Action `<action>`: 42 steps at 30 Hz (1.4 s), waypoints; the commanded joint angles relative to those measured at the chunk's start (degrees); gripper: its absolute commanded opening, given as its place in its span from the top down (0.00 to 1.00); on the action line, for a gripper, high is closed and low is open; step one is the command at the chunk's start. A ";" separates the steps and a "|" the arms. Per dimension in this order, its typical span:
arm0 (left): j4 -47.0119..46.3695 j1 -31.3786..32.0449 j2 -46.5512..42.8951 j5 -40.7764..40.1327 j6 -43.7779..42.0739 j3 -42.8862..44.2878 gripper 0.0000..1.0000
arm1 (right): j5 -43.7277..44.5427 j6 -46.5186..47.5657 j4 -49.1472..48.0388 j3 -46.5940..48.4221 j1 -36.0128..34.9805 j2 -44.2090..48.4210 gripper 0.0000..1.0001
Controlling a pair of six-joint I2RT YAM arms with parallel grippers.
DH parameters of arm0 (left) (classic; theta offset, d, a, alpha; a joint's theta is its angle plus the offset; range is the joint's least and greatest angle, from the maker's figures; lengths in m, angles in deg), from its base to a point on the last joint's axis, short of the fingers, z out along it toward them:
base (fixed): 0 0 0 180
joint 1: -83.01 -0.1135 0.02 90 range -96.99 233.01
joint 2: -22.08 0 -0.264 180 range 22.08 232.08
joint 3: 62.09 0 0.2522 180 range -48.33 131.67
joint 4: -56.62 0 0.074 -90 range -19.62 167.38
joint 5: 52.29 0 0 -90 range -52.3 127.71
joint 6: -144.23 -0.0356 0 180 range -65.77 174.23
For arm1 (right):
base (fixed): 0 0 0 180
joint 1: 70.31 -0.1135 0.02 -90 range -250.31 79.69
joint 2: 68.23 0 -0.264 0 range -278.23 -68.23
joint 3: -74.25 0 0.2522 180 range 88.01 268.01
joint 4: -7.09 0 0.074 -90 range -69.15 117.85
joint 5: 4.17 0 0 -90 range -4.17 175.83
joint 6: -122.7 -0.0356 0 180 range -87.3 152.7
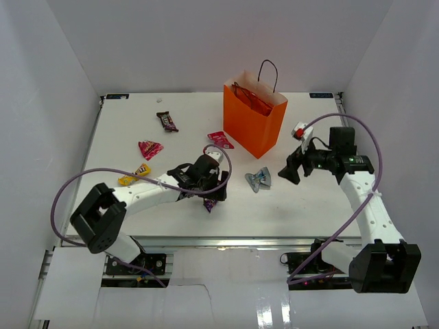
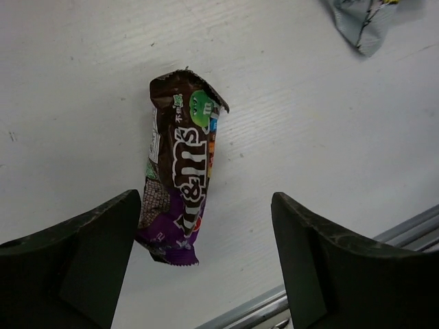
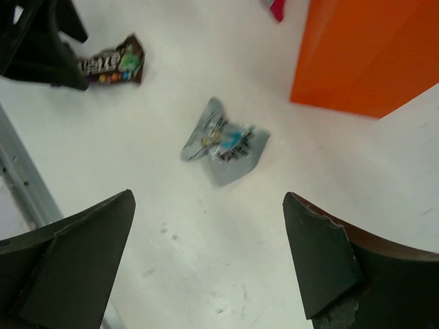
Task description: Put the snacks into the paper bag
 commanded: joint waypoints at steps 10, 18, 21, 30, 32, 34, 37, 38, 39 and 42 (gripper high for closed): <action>6.31 -0.09 11.49 -1.31 -4.76 6.50 0.42 | -5.09 4.41 2.63 -8.06 0.24 0.20 0.08; 1.41 0.00 4.64 2.91 -3.17 3.25 0.75 | -11.94 0.20 2.81 -7.18 -2.30 -3.39 0.14; -5.52 -0.09 -0.63 8.96 -3.08 0.96 0.78 | -13.70 -8.28 0.27 -6.65 -4.93 -5.32 0.16; -27.70 -0.09 -6.71 21.46 4.03 -5.99 0.79 | 5.60 -48.48 -19.43 -2.88 -17.85 -10.78 0.13; -27.88 -0.09 -5.66 22.16 4.39 -5.11 0.79 | 7.12 -54.38 -20.13 -1.38 -19.87 -12.88 0.09; -27.97 0.00 -5.13 22.51 4.39 -3.97 0.79 | 6.42 -57.19 -20.58 -0.59 -20.85 -13.94 0.09; -27.97 -0.09 -4.95 22.34 4.47 -3.09 0.79 | 7.29 -58.34 -21.37 -0.06 -22.43 -15.09 0.10; -27.97 -0.09 -5.12 22.25 4.47 -3.00 0.79 | 7.65 -58.52 -21.46 -0.23 -22.69 -15.35 0.11; -27.97 0.00 -5.39 22.16 4.65 -2.91 0.79 | 7.82 -58.78 -21.54 -0.58 -22.78 -15.44 0.12; -28.14 -0.09 -5.65 22.16 4.74 -2.73 0.79 | 6.69 -59.93 -22.85 -2.16 -22.79 -15.53 0.26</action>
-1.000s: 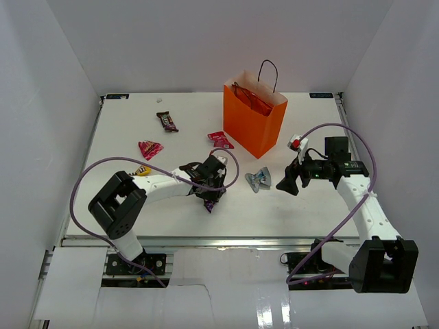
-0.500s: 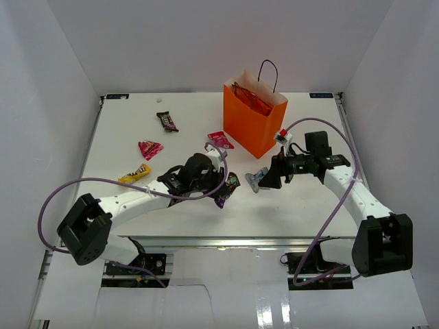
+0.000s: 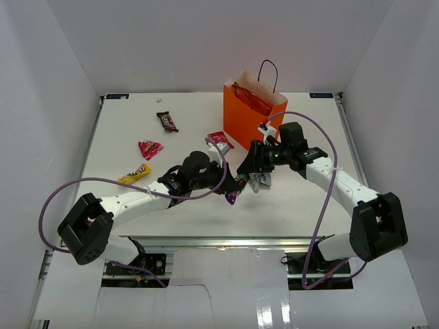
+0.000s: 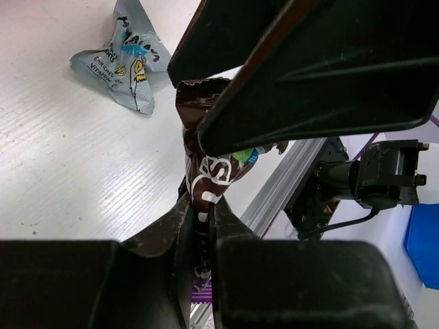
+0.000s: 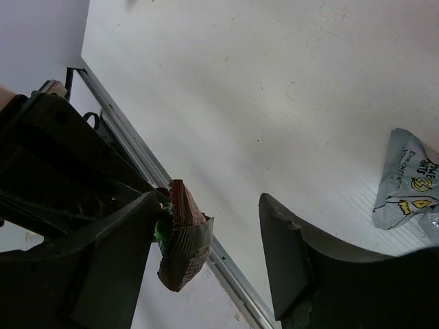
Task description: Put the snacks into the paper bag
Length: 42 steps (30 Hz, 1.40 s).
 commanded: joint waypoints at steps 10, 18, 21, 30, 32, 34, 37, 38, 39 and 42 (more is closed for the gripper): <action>-2.62 -0.09 -1.81 -0.24 0.63 3.46 0.62 | -5.61 -3.45 -6.46 -1.06 -0.05 1.55 0.89; -1.74 -0.18 -11.80 -4.11 -2.26 2.32 0.07 | -15.35 14.80 -1.29 8.85 3.72 2.07 0.92; 0.80 -0.18 -16.81 -7.71 -4.72 2.05 0.02 | -18.25 26.15 0.57 17.64 7.06 3.39 0.92; 9.07 -0.79 -25.10 -21.95 -5.61 -1.81 0.02 | -1.42 31.44 -3.01 42.35 11.28 0.14 0.92; 9.07 -0.88 -26.41 -23.10 -4.30 -3.57 0.02 | 5.44 31.44 -5.66 42.71 11.20 -1.43 0.92; 9.77 -0.97 -26.77 -24.94 -2.98 -4.54 0.02 | 8.18 32.32 -8.13 43.59 11.20 -3.71 0.92; 11.88 -1.06 -26.60 -26.88 -1.75 -4.63 0.02 | 11.35 34.34 -9.88 45.26 11.11 -7.23 0.92; 12.23 -0.97 -26.51 -27.05 -1.31 -4.72 0.02 | 12.22 34.69 -10.06 45.78 11.11 -8.20 0.92; 12.50 -1.06 -26.51 -27.14 -1.04 -4.80 0.02 | 12.67 35.57 -10.68 46.22 11.02 -9.60 0.92; 12.15 -0.97 -26.77 -27.41 -0.25 -5.59 0.02 | 14.51 38.54 -13.05 47.10 9.89 -12.59 0.92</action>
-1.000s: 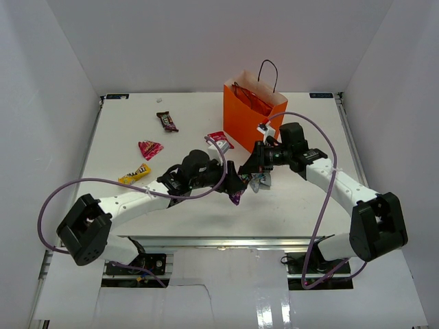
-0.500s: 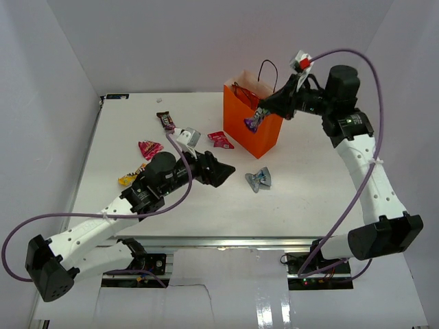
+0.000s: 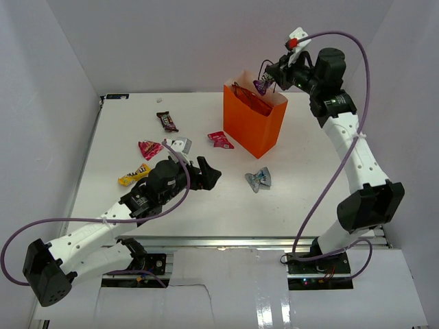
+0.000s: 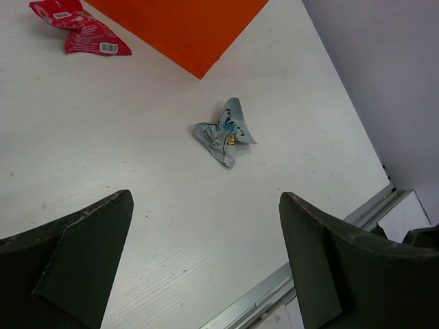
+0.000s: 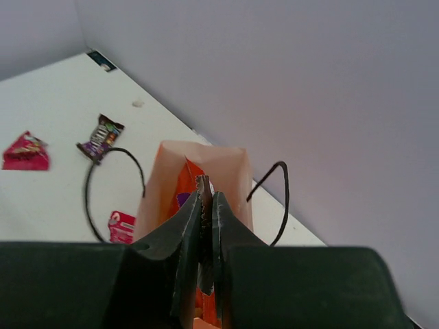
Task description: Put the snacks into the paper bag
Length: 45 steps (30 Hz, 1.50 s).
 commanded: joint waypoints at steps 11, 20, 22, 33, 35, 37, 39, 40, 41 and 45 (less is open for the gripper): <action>1.66 -0.36 -1.15 -3.65 2.93 -0.92 0.02 | 13.51 15.82 -14.65 1.36 -6.71 -8.81 0.92; 3.51 -0.53 -1.15 -5.68 5.65 -0.83 0.02 | 20.54 21.98 -20.11 -0.76 -9.00 -14.62 0.47; 3.86 -0.45 -1.15 -6.03 6.18 -1.01 0.02 | 20.37 22.16 -20.02 -1.11 -9.00 -14.62 0.36; 8.60 -3.78 -1.59 -7.70 9.87 -0.13 0.02 | 2.58 6.09 -6.24 -1.72 -3.92 -1.36 0.22; 11.41 -7.02 -1.16 -6.65 12.41 0.48 0.02 | -3.25 4.67 0.09 -3.21 -0.05 1.81 0.21; 12.91 -12.99 -0.89 -2.54 14.43 0.49 0.02 | -11.59 5.53 3.52 -7.67 3.63 5.40 0.20; 13.18 -19.65 -0.54 0.28 17.42 -0.13 0.02 | -18.69 8.34 10.37 -11.46 5.40 7.87 0.19; 12.83 -21.69 -0.10 1.60 18.04 -0.30 0.03 | -21.87 13.06 13.00 -15.66 6.80 10.32 0.19; 12.83 -23.80 0.34 3.62 18.65 -0.30 0.03 | -24.26 15.89 19.47 -17.79 7.34 11.47 0.19; 12.82 -35.48 7.96 7.86 15.70 5.11 0.05 | -29.11 29.96 32.77 -29.21 7.52 17.89 0.19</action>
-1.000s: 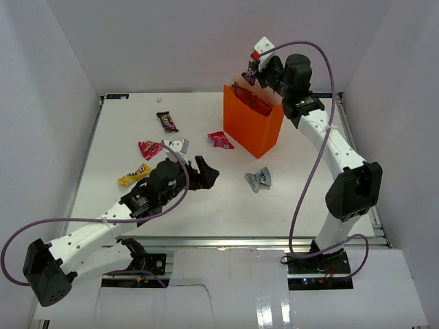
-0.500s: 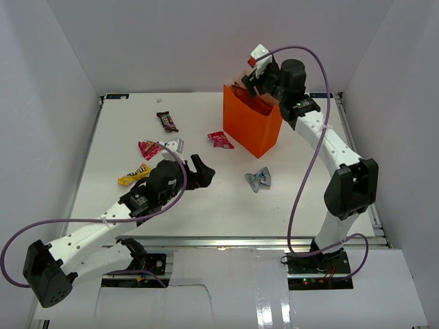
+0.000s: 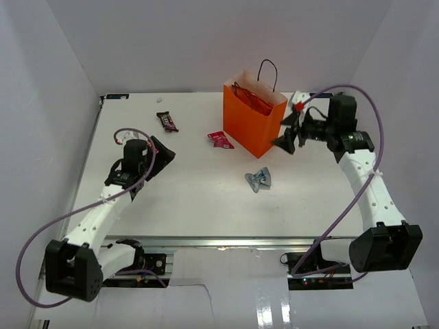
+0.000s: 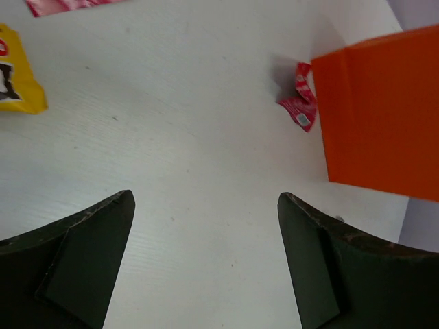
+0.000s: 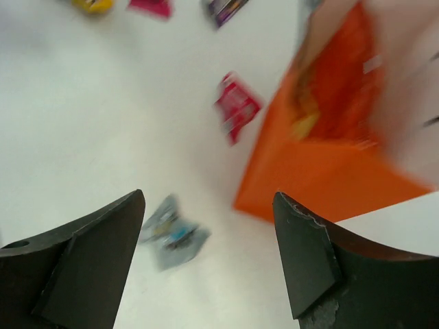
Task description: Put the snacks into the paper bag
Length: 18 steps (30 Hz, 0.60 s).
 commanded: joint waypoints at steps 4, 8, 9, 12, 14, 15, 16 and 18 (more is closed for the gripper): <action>5.01 -12.31 20.15 8.46 -7.70 14.91 0.08 | -8.26 13.53 19.18 -16.24 -0.39 7.56 0.19; 6.16 -15.13 31.00 6.54 -13.43 23.90 0.11 | -7.29 13.36 19.00 -21.79 -0.39 8.63 0.19; 6.25 -15.56 32.84 5.23 -14.31 25.30 0.12 | -7.29 13.10 18.65 -23.02 -0.39 8.54 0.19; 6.95 -16.09 39.52 0.75 -16.51 30.93 0.13 | -7.99 11.35 17.34 -24.86 -0.39 8.28 0.19; 7.74 -16.18 43.99 -1.02 -17.22 34.70 0.13 | -8.26 10.81 16.28 -25.40 -0.39 8.10 0.19; 8.01 -16.18 45.50 -1.46 -17.48 35.94 0.14 | -8.34 10.72 16.10 -25.58 -0.48 7.84 0.19; 8.53 -16.18 46.82 -1.90 -17.83 37.08 0.14 | -8.34 10.72 15.93 -25.58 -0.48 7.58 0.19; 9.06 -16.18 50.52 -2.17 -18.45 40.34 0.16 | -8.34 10.81 15.84 -25.58 -0.48 6.96 0.19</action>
